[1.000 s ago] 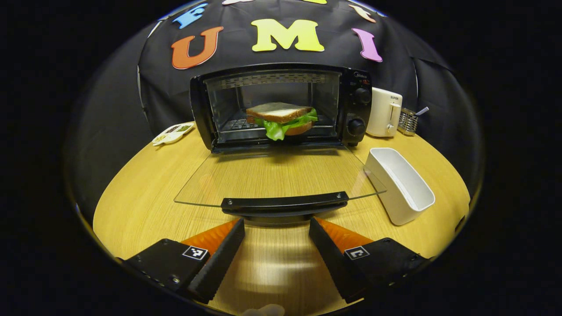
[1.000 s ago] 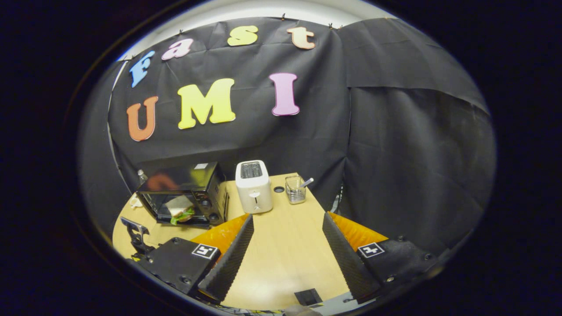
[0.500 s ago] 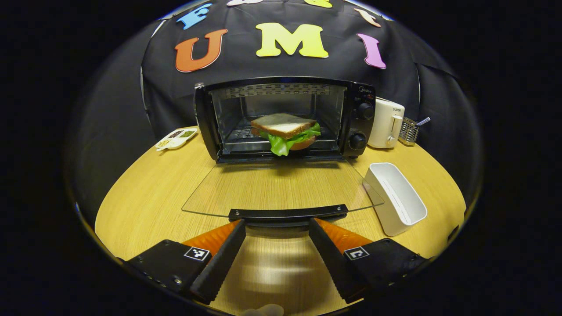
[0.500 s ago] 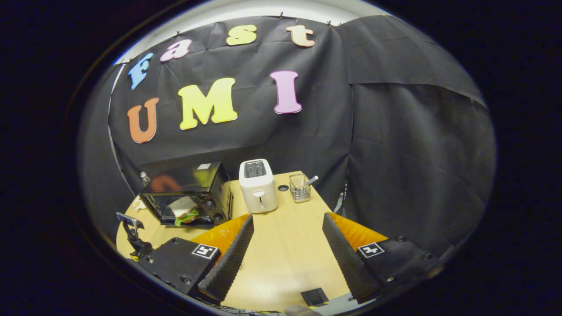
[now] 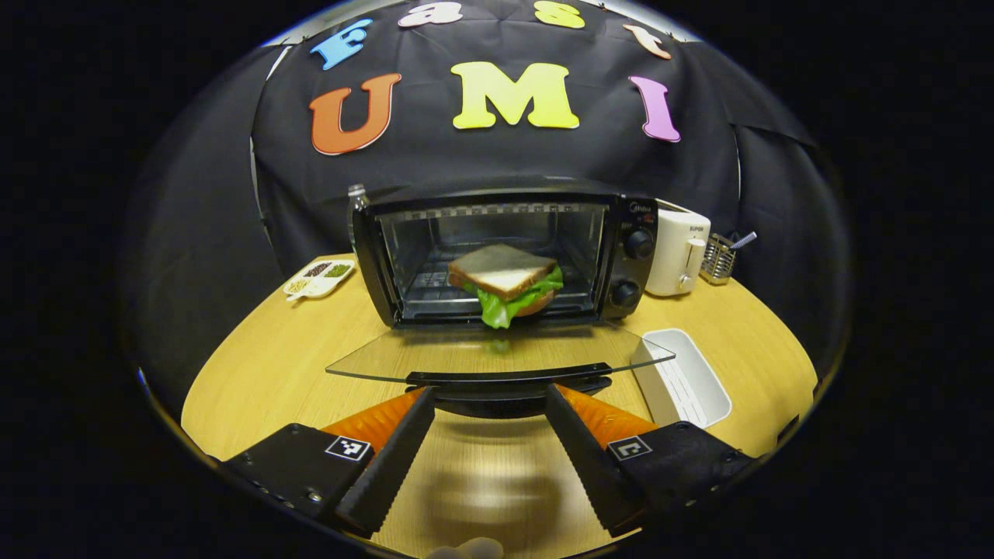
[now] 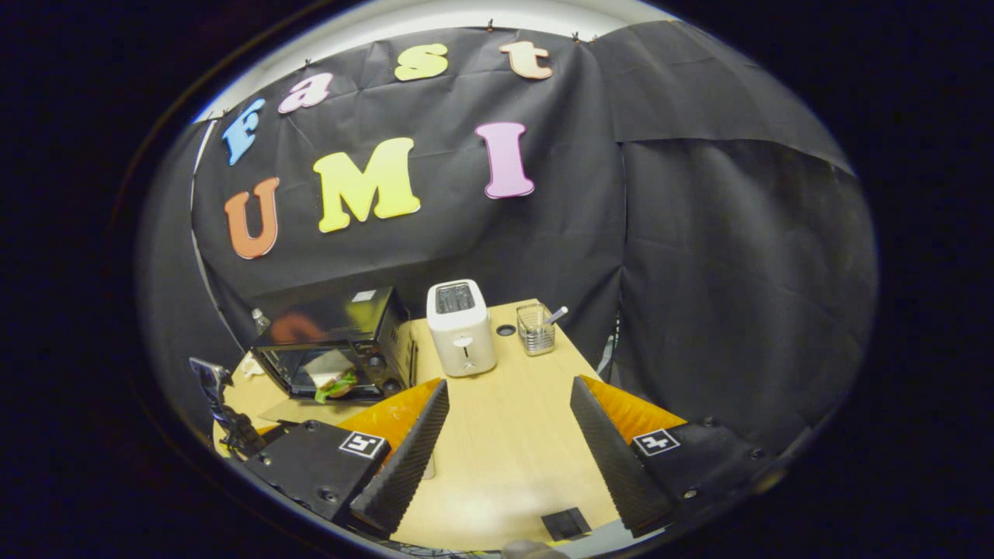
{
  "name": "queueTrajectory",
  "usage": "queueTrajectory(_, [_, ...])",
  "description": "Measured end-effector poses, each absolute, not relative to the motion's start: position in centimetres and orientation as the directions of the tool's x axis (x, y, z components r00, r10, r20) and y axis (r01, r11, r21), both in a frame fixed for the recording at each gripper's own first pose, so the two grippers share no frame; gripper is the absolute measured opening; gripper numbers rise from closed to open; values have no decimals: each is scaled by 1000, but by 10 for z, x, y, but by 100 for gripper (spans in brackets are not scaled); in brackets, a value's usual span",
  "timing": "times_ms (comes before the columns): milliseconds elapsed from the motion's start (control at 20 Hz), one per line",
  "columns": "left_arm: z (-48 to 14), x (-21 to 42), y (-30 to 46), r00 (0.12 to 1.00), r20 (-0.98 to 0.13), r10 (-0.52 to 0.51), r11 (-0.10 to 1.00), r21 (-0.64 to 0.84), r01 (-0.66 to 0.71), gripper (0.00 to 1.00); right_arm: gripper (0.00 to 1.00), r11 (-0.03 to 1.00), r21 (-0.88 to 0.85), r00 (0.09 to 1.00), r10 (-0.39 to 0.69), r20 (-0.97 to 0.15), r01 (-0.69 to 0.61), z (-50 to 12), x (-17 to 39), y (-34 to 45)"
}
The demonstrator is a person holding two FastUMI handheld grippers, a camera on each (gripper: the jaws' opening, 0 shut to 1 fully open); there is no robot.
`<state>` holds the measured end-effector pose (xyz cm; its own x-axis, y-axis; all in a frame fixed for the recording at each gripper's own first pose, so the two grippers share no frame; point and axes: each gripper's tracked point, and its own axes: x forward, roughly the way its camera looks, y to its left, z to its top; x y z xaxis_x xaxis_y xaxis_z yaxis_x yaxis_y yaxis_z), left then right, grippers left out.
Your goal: Open the electric oven with the left hand, put the food in, and close the electric oven.
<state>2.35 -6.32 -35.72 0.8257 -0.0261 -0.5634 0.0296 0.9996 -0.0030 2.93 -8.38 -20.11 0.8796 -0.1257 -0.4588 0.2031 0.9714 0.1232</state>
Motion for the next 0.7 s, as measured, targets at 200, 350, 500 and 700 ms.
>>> queueTrajectory(200, [-330,46,-72,851,-522,-47,999,-28,38,93,100,965,155,878,-119,-463,213,-200,31,-86])
queueTrajectory(350, [-312,66,-72,877,-478,-39,999,-12,39,95,100,965,147,878,-126,-462,215,-200,34,-90])
queueTrajectory(500, [-300,85,-72,895,-444,-38,999,-5,40,89,100,963,151,878,-132,-460,224,-198,37,-93])
queueTrajectory(700, [-289,108,-72,911,-412,-33,999,-4,34,98,100,961,153,876,-135,-462,229,-198,40,-96])
